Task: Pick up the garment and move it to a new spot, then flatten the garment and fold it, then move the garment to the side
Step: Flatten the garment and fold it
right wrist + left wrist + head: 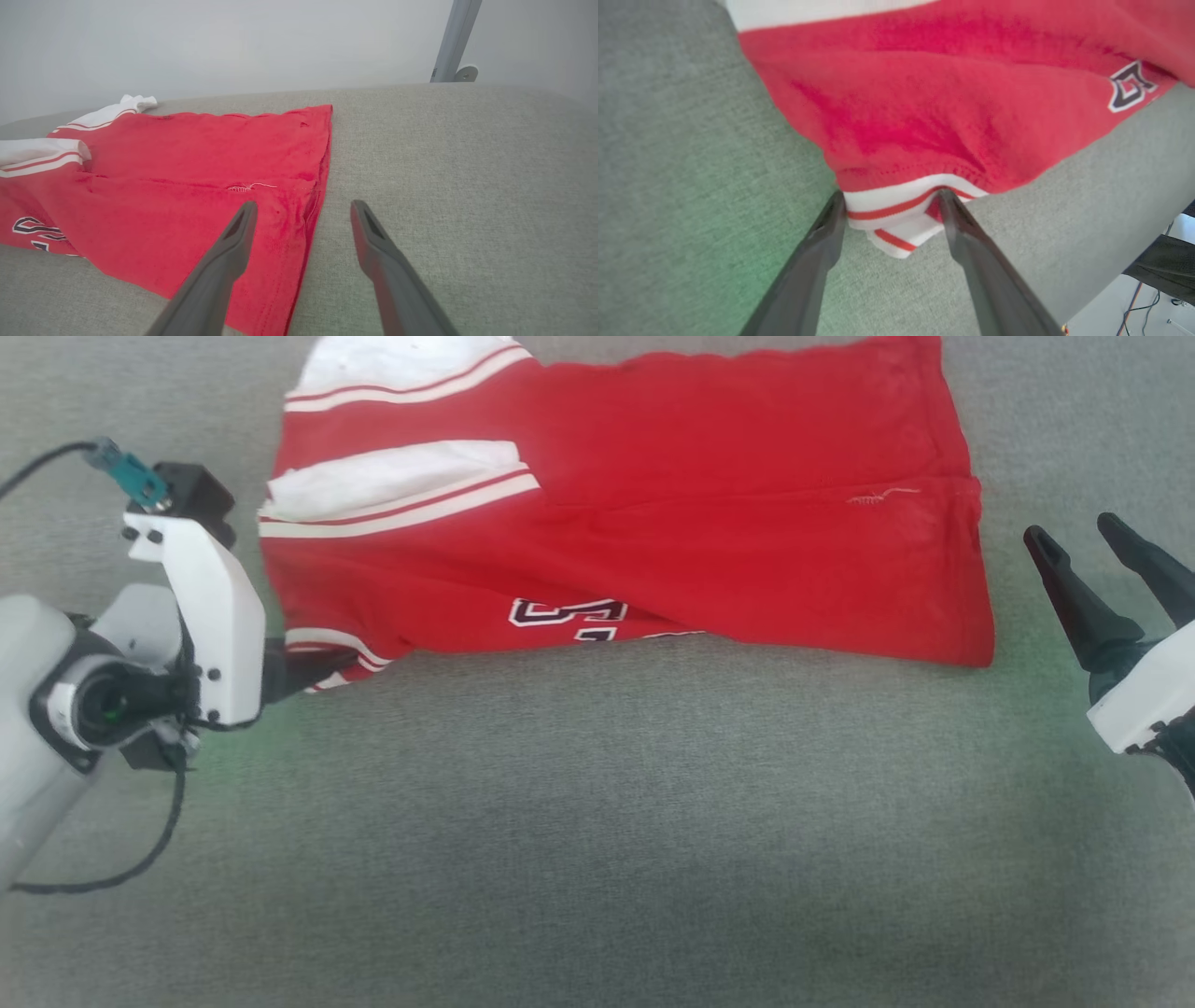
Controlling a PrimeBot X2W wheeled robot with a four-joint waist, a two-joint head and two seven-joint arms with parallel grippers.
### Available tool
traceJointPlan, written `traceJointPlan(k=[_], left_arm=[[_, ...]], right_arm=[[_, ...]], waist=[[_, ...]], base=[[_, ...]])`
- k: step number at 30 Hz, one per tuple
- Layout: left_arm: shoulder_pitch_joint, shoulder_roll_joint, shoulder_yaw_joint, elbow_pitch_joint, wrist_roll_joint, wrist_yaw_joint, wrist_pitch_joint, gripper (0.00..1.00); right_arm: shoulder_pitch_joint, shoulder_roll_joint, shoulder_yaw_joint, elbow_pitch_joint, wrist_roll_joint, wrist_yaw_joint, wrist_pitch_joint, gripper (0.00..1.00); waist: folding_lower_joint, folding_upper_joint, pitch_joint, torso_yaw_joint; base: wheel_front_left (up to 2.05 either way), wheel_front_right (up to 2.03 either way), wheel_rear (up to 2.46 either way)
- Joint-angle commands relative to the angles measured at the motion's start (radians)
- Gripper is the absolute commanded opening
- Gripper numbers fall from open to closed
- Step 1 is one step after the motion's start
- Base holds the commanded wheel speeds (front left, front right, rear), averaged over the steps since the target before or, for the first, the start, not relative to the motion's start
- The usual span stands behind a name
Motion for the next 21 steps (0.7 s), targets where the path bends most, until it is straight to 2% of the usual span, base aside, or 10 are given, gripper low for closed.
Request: traceJointPlan(k=[1,2,3,4,10,16,21], left_arm=[[0.0,-0.008,-0.008,0.01,-0.002,0.0,0.008,1.0],[0.0,-0.013,-0.009,0.016,-0.002,-0.003,0.007,0.78],[0.0,-0.018,-0.012,0.021,-0.004,-0.007,0.012,0.42],[0.001,-0.021,-0.017,0.024,0.0,-0.012,0.016,0.01],[0.004,-0.039,-0.019,0.037,-0.007,-0.03,0.018,0.0],[-0.013,-0.061,-0.018,0.038,0.013,-0.045,-0.007,0.0],[-0.016,-0.087,-0.023,0.034,0.032,-0.064,-0.03,0.0]], right_arm=[[0.0,0.003,-0.002,-0.001,-0.005,0.0,0.004,1.0],[0.0,0.004,-0.003,-0.001,-0.003,0.0,0.005,1.0],[0.0,0.004,-0.003,-0.001,-0.001,0.0,0.009,1.0],[0.001,0.004,-0.002,-0.001,0.0,0.0,0.016,1.0],[-0.003,-0.022,0.033,0.01,0.026,0.0,0.111,1.0],[-0.058,-0.093,0.135,0.027,0.056,0.0,0.324,1.0],[-0.125,-0.129,0.207,0.087,0.052,0.0,0.498,1.0]], waist=[[0.0,-0.0001,0.014,-0.013],[0.0,-0.0001,0.018,-0.016],[0.0,-0.0001,0.022,-0.018],[0.0,-0.0001,0.025,-0.019],[0.0,-0.0001,0.043,-0.012],[0.0,-0.0001,0.061,0.014],[0.0,-0.0001,0.075,0.038]], base=[[0.0,0.0,0.0],[0.0,0.0,0.0],[0.0,0.0,0.0],[0.0,0.0,0.0],[0.0,0.0,0.0],[0.0,0.0,0.0],[0.0,0.0,0.0]])
